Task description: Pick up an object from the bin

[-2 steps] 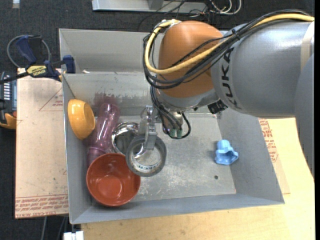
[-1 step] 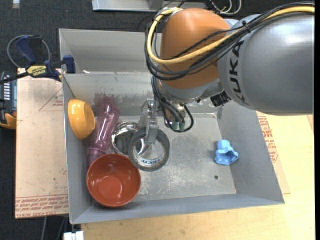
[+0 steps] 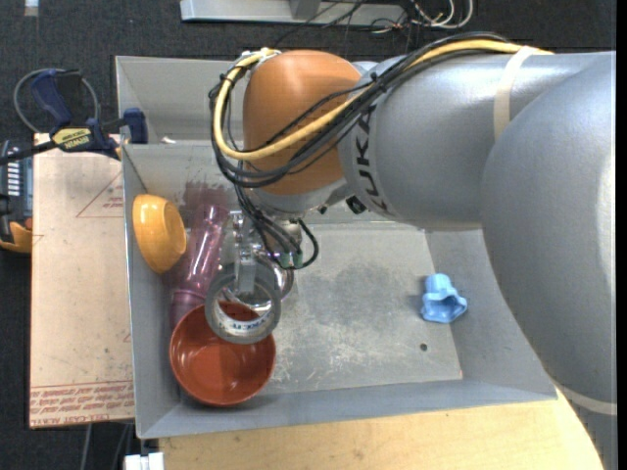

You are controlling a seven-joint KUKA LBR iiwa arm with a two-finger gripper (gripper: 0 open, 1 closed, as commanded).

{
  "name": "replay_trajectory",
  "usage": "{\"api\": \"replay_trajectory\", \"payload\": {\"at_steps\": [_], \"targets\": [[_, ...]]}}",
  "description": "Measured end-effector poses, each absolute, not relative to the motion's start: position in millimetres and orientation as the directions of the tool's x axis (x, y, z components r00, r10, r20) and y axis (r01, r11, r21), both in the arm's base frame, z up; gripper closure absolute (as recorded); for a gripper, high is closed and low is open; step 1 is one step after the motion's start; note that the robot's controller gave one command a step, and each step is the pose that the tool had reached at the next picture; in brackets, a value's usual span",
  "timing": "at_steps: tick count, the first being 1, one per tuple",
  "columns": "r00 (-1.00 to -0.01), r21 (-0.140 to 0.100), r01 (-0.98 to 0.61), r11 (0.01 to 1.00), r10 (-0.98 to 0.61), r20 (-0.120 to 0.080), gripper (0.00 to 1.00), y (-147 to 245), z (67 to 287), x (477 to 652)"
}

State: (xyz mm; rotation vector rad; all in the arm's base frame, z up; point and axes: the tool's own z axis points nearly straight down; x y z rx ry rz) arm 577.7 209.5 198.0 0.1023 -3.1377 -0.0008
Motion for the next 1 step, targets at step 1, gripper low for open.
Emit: {"api": "replay_trajectory", "payload": {"at_steps": [1], "targets": [[-0.997, -0.001, -0.080, 0.997, -0.080, -0.007, 1.00, 189.3, 211.1, 561.5]]}}
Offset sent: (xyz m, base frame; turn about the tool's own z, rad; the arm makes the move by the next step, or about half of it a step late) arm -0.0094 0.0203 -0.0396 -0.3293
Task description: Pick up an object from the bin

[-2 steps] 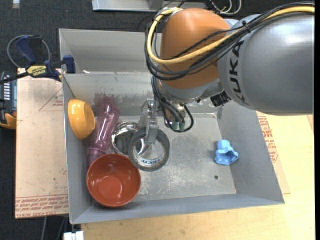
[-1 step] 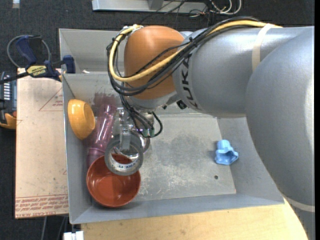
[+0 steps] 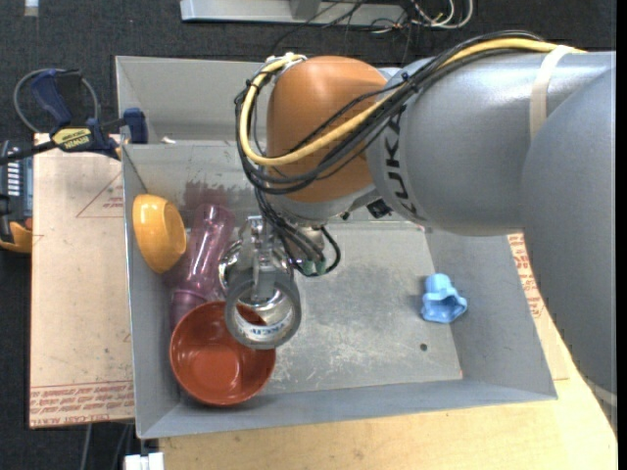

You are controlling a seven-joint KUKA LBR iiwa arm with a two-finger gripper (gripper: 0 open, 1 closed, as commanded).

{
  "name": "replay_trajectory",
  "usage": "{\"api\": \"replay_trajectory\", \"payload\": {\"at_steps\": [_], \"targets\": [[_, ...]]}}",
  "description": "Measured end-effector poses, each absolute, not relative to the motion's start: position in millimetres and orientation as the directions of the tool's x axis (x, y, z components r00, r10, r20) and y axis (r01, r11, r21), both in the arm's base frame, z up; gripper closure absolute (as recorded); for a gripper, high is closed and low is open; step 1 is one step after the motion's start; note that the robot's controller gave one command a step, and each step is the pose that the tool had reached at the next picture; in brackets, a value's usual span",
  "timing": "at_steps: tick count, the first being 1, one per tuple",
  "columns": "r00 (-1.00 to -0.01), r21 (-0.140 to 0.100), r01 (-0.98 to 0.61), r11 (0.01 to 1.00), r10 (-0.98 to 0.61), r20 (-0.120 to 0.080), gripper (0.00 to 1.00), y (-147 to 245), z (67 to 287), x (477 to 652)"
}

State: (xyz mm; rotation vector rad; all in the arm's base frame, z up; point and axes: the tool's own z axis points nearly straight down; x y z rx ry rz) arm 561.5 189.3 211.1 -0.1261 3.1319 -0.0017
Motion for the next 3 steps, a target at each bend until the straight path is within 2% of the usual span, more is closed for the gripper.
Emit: {"api": "replay_trajectory", "payload": {"at_steps": [1, 2, 3], "targets": [[-0.923, 0.003, -0.384, 0.923, -0.384, 0.001, 1.00, 231, 155, 566.7], [-0.990, -0.002, -0.139, 0.990, -0.139, -0.007, 1.00, 217, 142, 567.6], [-0.892, 0.001, -0.451, 0.892, -0.451, -0.020, 1.00, 224, 102, 496.6]]}}
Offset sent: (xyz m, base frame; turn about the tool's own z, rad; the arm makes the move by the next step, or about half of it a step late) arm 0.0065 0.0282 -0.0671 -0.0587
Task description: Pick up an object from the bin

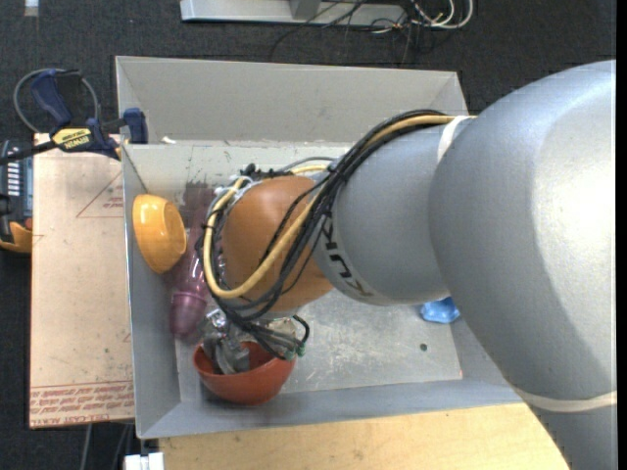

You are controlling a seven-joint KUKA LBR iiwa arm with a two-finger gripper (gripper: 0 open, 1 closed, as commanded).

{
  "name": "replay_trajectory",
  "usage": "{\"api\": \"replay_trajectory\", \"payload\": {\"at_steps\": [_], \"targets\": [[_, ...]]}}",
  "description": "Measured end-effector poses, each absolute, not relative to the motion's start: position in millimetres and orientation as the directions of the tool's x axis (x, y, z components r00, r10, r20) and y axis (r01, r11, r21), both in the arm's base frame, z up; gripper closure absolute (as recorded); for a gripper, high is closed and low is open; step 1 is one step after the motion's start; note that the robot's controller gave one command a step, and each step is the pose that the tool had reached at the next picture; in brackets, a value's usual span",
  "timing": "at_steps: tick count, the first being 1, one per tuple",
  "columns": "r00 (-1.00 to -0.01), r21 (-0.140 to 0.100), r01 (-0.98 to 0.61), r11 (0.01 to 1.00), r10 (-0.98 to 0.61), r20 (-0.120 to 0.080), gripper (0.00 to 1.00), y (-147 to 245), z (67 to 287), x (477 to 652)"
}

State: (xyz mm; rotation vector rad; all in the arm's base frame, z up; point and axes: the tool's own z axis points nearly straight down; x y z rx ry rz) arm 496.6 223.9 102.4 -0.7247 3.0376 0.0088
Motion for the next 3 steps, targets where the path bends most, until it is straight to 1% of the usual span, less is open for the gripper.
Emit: {"api": "replay_trajectory", "payload": {"at_steps": [1, 2, 3], "targets": [[-0.955, 0.001, -0.298, 0.955, -0.298, -0.010, 1.00, 216, 202, 528.6], [-0.896, 0.000, -0.443, 0.896, -0.443, -0.020, 1.00, 229, 197, 512.0], [-1.000, 0.007, -0.024, 1.000, -0.024, -0.018, 1.00, 228, 189, 515.7]]}}
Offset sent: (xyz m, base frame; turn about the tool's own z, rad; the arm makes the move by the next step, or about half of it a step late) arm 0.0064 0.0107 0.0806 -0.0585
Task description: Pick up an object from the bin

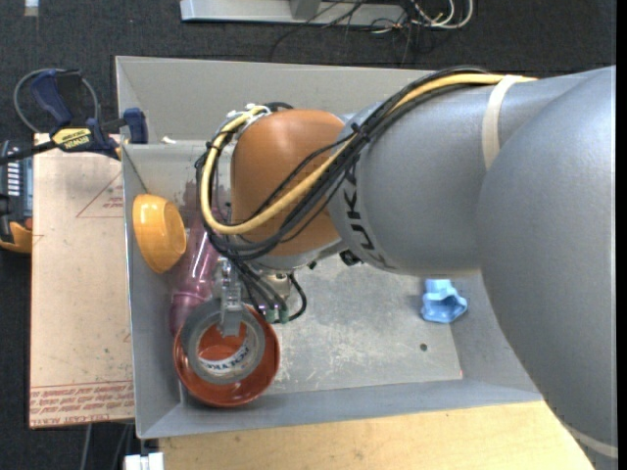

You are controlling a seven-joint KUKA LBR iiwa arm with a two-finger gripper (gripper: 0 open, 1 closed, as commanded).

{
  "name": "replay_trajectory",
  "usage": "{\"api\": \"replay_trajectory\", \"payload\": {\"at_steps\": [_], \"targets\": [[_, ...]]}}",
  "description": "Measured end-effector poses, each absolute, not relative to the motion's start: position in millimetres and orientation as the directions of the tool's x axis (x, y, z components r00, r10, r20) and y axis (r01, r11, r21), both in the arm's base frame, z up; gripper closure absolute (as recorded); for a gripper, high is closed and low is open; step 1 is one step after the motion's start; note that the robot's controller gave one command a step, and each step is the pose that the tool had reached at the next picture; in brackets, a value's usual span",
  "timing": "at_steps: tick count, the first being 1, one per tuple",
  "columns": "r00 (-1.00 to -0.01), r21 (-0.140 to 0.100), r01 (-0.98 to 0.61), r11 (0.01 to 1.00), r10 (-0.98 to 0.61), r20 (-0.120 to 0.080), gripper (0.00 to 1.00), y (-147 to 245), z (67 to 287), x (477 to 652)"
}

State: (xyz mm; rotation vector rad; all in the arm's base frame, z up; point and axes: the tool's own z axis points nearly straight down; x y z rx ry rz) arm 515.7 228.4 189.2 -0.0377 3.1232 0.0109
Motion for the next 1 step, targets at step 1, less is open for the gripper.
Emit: {"api": "replay_trajectory", "payload": {"at_steps": [1], "targets": [[-0.978, 0.004, -0.208, 0.978, -0.208, -0.018, 1.00, 231.0, 180.4, 534.4]]}}
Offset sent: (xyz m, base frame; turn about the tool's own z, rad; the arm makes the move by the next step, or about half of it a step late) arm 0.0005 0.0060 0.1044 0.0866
